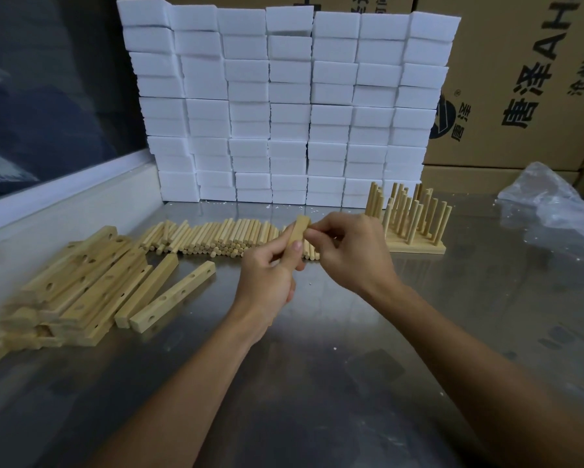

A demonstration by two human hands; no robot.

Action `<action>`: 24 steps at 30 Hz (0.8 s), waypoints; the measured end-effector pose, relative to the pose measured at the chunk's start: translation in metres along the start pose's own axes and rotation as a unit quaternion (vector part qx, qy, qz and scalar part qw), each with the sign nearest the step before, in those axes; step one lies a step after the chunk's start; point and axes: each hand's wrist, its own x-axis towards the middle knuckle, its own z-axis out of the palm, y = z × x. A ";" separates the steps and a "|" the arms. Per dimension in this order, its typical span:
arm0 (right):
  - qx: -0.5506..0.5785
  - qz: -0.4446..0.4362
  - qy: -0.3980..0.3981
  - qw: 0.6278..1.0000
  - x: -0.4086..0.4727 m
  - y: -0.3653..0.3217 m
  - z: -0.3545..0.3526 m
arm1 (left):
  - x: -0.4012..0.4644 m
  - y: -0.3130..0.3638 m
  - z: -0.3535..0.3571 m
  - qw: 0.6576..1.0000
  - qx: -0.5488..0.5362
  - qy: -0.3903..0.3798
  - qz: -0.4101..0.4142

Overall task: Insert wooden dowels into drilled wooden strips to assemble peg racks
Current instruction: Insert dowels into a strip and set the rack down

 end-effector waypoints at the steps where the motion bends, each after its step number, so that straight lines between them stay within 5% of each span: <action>1: 0.061 0.066 -0.018 0.996 0.003 0.000 -0.001 | 0.000 0.000 0.000 1.000 0.008 0.002 0.006; 4: 0.157 0.140 -0.053 0.976 0.006 -0.001 -0.006 | 0.000 0.001 0.001 0.999 0.038 0.002 0.030; 7: -0.024 -0.047 -0.029 0.998 -0.002 0.000 -0.007 | 0.003 0.004 0.001 1.000 0.021 0.000 0.000; 10: -0.182 -0.146 -0.021 0.972 -0.005 0.000 -0.003 | 0.003 0.003 0.001 0.999 -0.008 0.000 -0.032; 13: -0.135 -0.082 -0.005 0.987 -0.003 -0.003 -0.001 | 0.000 0.002 0.003 1.000 0.011 -0.001 0.001; 18: 0.086 0.150 -0.052 0.984 0.011 -0.005 -0.010 | 0.001 -0.003 0.005 0.995 0.071 0.004 0.072; 24: -0.113 -0.063 0.034 0.991 -0.003 -0.007 -0.003 | 0.002 -0.003 0.005 0.993 0.075 0.007 0.087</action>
